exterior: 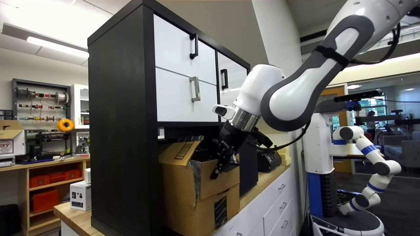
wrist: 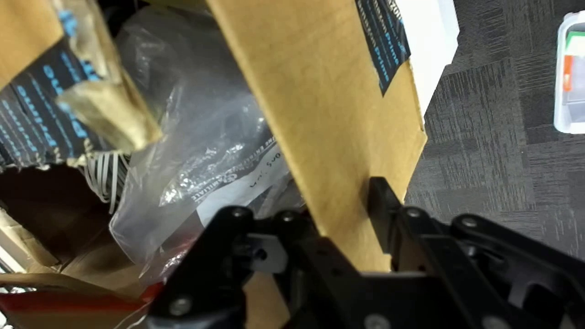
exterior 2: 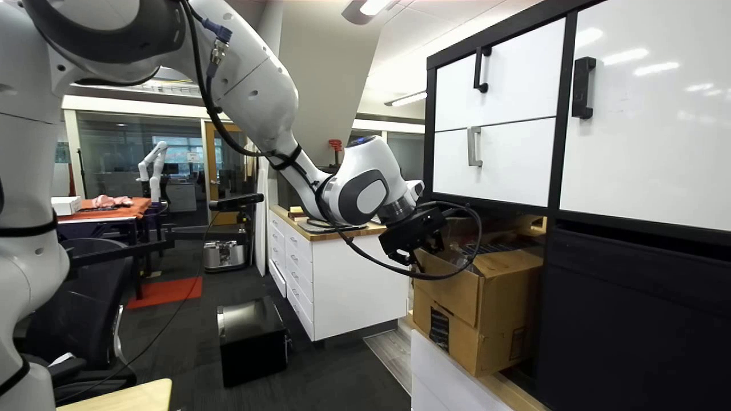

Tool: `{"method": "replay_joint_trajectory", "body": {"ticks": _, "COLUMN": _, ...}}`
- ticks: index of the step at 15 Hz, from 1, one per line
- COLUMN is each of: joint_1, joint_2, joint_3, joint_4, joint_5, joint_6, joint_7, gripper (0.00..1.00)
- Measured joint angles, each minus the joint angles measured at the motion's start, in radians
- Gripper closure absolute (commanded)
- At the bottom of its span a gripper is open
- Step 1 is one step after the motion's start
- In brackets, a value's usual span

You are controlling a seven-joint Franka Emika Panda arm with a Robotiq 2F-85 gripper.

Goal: Pull out the cardboard box.

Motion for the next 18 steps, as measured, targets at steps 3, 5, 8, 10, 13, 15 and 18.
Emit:
{"method": "replay_joint_trajectory", "body": {"ticks": 3, "joint_1": -0.008, "joint_2": -0.057, "joint_3": 0.010, "joint_4": -0.073, "joint_5": 0.055, "joint_6": 0.004, "joint_7": -0.044, "gripper": 0.95}}
{"method": "replay_joint_trajectory", "body": {"ticks": 5, "joint_1": -0.008, "joint_2": -0.096, "joint_3": 0.011, "joint_4": -0.121, "joint_5": 0.093, "joint_6": 0.004, "joint_7": -0.074, "gripper": 0.95}}
{"method": "replay_joint_trajectory", "body": {"ticks": 8, "joint_1": -0.008, "joint_2": -0.153, "joint_3": 0.009, "joint_4": -0.188, "joint_5": 0.142, "joint_6": 0.004, "joint_7": -0.107, "gripper": 0.95}}
{"method": "replay_joint_trajectory", "body": {"ticks": 10, "joint_1": -0.008, "joint_2": -0.189, "joint_3": 0.008, "joint_4": -0.230, "joint_5": 0.176, "joint_6": 0.004, "joint_7": -0.126, "gripper": 0.95}}
{"method": "replay_joint_trajectory", "body": {"ticks": 13, "joint_1": -0.008, "joint_2": -0.236, "joint_3": 0.006, "joint_4": -0.283, "joint_5": 0.230, "joint_6": 0.003, "joint_7": -0.151, "gripper": 0.95}}
{"method": "replay_joint_trajectory", "body": {"ticks": 15, "joint_1": -0.008, "joint_2": -0.260, "joint_3": 0.004, "joint_4": -0.310, "joint_5": 0.256, "joint_6": 0.003, "joint_7": -0.161, "gripper": 0.56}}
{"method": "replay_joint_trajectory", "body": {"ticks": 18, "joint_1": -0.008, "joint_2": -0.280, "joint_3": 0.004, "joint_4": -0.331, "joint_5": 0.265, "joint_6": 0.002, "joint_7": -0.162, "gripper": 0.44}}
